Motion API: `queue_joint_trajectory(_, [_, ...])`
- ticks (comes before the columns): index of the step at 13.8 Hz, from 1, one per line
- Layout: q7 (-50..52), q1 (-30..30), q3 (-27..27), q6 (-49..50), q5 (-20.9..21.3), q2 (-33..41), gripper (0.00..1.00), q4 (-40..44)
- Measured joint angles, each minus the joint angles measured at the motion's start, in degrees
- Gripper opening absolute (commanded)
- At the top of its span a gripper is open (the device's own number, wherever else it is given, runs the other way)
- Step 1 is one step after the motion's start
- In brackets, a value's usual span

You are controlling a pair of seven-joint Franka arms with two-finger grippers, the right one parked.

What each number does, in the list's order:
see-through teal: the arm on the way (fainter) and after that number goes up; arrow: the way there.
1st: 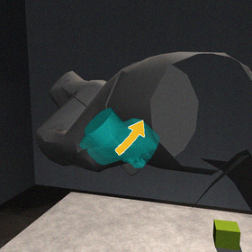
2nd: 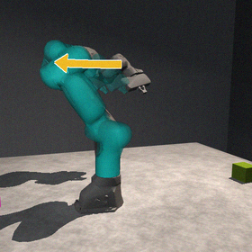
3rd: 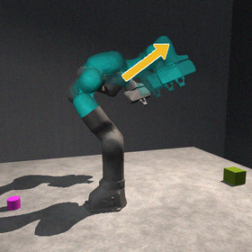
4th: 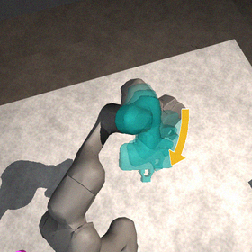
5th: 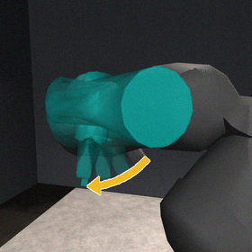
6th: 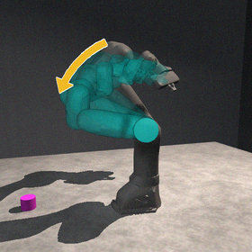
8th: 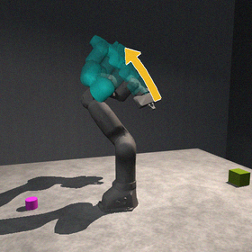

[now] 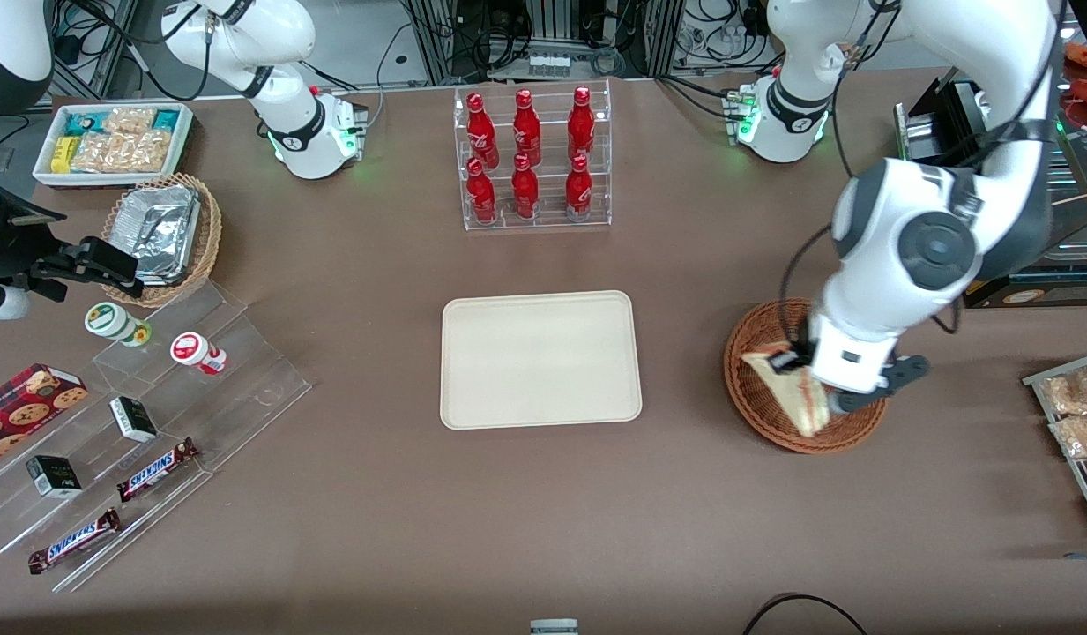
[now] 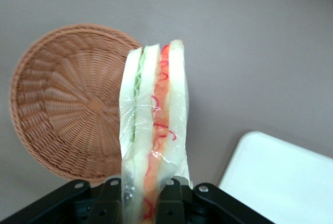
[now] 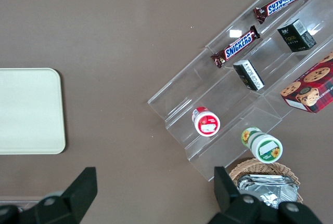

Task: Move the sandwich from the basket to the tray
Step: 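Lift the sandwich out of the basket and carry it over the tray, then lower the sandwich onto the cream tray and open the left gripper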

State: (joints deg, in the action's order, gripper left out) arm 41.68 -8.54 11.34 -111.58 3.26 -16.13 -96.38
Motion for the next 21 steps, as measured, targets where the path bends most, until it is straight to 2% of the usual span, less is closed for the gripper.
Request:
queue_joint_trajectory(7, [2.59, -14.52, 0.12, 0.61, 0.12, -11.43, 0.00, 9.65])
queue_joint_trajectory(16, [9.63, -26.04, -0.04, -1.67, 1.85, -24.96, 0.00, 20.38])
queue_joint_trajectory(21, [9.93, -28.98, -0.16, -2.57, 2.04, -30.68, 0.00, 24.15])
